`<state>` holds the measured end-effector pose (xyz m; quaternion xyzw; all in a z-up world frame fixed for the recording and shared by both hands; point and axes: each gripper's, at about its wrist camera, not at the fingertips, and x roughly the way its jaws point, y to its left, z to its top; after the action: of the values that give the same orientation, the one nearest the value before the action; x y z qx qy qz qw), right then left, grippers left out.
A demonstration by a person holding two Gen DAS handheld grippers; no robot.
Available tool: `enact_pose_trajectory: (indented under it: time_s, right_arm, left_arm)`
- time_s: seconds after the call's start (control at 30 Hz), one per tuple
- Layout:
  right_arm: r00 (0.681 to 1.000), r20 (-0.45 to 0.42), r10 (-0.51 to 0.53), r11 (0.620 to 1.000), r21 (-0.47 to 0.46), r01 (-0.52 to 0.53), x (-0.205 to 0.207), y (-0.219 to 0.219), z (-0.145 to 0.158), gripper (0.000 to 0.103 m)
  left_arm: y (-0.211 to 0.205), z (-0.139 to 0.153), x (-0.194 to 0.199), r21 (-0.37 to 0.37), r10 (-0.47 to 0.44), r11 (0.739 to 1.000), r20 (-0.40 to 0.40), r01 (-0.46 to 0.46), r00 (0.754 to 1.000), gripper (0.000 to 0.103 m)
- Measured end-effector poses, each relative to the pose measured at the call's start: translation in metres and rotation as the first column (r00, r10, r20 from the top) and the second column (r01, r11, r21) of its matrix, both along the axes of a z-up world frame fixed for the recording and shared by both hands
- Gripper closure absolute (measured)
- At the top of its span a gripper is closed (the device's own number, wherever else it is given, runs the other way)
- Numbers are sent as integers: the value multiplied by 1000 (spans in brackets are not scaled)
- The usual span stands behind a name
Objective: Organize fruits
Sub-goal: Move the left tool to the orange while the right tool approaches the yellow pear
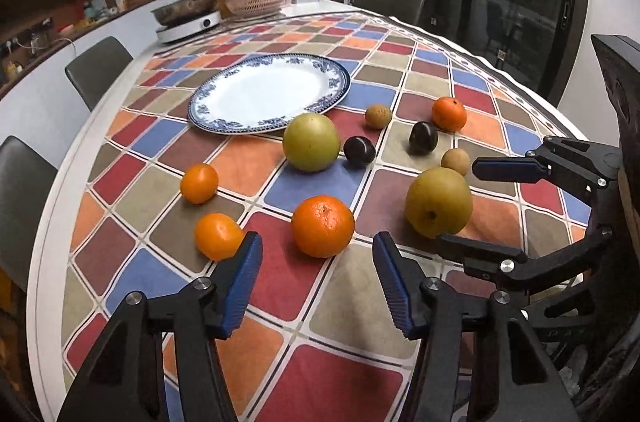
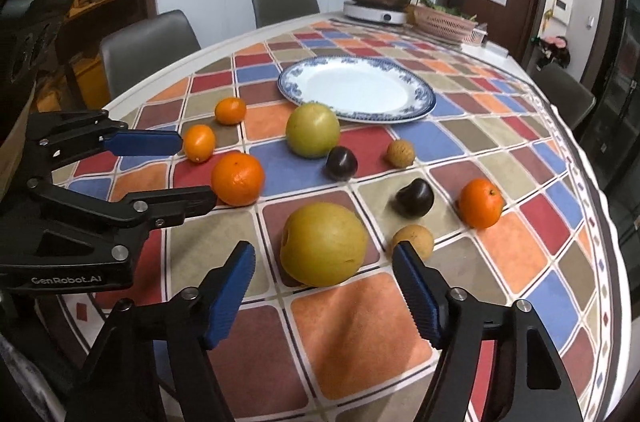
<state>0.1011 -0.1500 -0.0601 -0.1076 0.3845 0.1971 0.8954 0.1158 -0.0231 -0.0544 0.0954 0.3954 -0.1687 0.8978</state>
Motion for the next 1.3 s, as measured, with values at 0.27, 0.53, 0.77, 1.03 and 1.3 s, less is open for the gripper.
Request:
enact_pose_trajectory:
  time_s: [0.27, 0.53, 0.77, 1.03, 1.3]
  right_arm:
    - [998, -64, 3, 1000, 11, -3, 15, -2, -9, 38]
    - [995, -95, 27, 999, 21, -25, 25, 1, -15, 41]
    - [992, -119, 36, 999, 45, -30, 31, -1, -18, 50]
    - [989, -143, 37, 996, 84, -25, 33, -4, -18, 51]
    - [994, -106, 9, 994, 114, 3, 41, -12, 4, 51]
  left_arm:
    - [-4, -12, 23, -9, -15, 1000, -68, 14, 998, 50]
    - [-4, -20, 35, -28, 1, 1000, -103, -3, 995, 55]
    - [-3, -23, 38, -65, 29, 997, -139, -38, 990, 62]
    - [-3, -18, 33, -72, 54, 995, -140, -65, 989, 62]
    - [0, 11, 29, -77, 69, 994, -74, -74, 995, 62]
